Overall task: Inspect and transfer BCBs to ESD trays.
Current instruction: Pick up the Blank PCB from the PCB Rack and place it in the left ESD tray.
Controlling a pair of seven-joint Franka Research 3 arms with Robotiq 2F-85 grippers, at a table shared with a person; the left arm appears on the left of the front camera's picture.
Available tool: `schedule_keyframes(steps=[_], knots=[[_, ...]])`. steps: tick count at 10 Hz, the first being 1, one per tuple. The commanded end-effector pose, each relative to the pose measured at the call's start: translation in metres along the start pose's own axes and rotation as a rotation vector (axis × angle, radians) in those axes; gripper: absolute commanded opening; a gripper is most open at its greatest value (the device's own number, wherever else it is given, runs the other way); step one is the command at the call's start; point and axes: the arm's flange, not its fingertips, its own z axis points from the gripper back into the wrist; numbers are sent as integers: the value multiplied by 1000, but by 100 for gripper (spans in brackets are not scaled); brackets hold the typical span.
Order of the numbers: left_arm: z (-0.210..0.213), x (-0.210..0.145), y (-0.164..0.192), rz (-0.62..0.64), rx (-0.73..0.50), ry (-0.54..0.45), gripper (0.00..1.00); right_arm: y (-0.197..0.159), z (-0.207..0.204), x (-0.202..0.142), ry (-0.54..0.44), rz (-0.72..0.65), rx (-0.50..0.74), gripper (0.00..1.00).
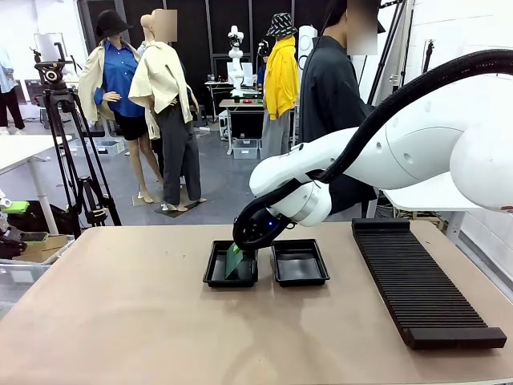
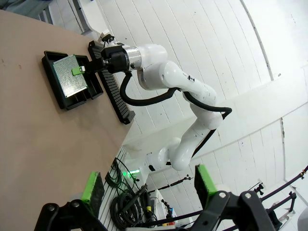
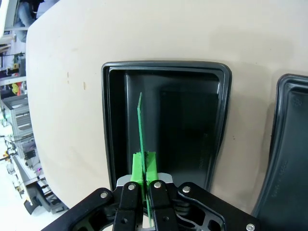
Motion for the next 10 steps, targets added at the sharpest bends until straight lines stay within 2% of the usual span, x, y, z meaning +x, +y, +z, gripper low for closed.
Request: schedule_keyframes(steps=[1, 3, 6, 7, 10], knots=[[0, -1, -2, -4, 8, 0, 100, 5, 8, -1, 5, -25, -30, 19], [0, -1, -2, -4, 8, 0, 100, 13, 13, -3, 4, -23, -57, 44], [0, -1, -2, -4, 8, 0, 100, 34, 33, -13, -8, -20, -174, 88], [0, -1, -2, -4, 8, 0, 100, 42, 40, -17, -15, -15, -216, 100], [0, -1, -2, -4, 8, 0, 100, 55, 57, -28, -36, 2, -268, 100]])
